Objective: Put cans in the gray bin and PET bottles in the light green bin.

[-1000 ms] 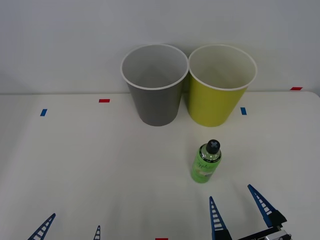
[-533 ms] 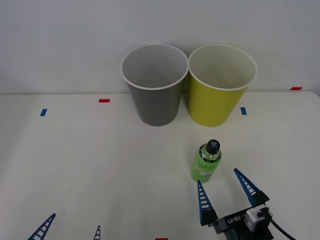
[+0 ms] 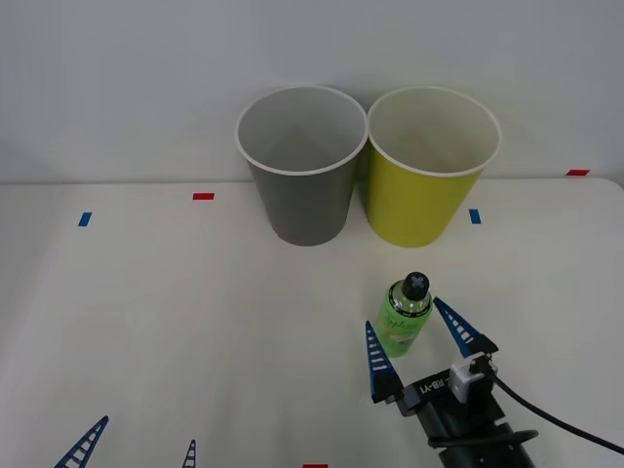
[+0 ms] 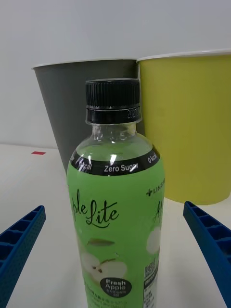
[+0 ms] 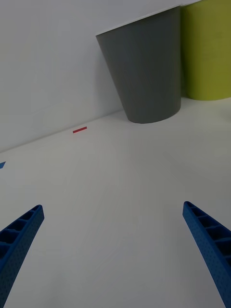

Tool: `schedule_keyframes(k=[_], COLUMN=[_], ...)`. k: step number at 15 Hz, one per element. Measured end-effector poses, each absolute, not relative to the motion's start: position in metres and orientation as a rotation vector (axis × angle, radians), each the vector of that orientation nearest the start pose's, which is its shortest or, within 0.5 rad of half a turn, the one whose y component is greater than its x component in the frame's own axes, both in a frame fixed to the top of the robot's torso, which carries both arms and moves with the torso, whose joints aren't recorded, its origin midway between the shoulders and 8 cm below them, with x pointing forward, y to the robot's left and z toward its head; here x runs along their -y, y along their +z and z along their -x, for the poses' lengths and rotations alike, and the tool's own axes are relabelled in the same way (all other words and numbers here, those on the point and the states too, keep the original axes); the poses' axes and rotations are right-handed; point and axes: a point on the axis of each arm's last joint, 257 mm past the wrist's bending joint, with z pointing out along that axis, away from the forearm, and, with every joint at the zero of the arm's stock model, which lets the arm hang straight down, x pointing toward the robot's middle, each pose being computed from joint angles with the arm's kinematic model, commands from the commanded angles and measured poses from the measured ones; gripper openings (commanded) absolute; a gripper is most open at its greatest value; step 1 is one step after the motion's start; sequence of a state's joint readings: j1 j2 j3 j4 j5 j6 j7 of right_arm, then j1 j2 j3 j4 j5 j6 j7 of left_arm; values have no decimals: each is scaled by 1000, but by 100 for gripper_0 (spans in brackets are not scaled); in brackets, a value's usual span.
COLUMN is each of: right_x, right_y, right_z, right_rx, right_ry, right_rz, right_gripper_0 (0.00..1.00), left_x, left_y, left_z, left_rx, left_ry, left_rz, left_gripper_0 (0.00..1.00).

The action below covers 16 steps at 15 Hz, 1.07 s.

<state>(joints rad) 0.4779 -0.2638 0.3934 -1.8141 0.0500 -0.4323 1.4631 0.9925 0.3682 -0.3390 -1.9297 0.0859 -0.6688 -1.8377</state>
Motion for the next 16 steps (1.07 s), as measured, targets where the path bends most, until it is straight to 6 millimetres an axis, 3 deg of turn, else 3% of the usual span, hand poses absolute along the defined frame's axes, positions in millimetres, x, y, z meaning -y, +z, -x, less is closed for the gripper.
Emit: schedule_keyframes(k=[7, 8, 9, 16], right_x=[121, 121, 121, 127], right_y=[-231, -230, -230, -229], right_z=[-388, -390, -391, -393], right_rx=[-1415, -1415, -1415, -1420], right_ry=[258, 259, 259, 274], right_rz=[253, 249, 245, 204], right_gripper_0=[98, 57, 3, 0], left_x=[-215, -215, -215, -215], left_y=[-273, -273, -273, -273], left_z=[-218, -218, -218, -218], left_rx=[-1546, -1546, -1546, -1546], left_ry=[98, 98, 98, 98], left_rz=[-325, -325, -325, -325], left_gripper_0=[100, 100, 100, 100])
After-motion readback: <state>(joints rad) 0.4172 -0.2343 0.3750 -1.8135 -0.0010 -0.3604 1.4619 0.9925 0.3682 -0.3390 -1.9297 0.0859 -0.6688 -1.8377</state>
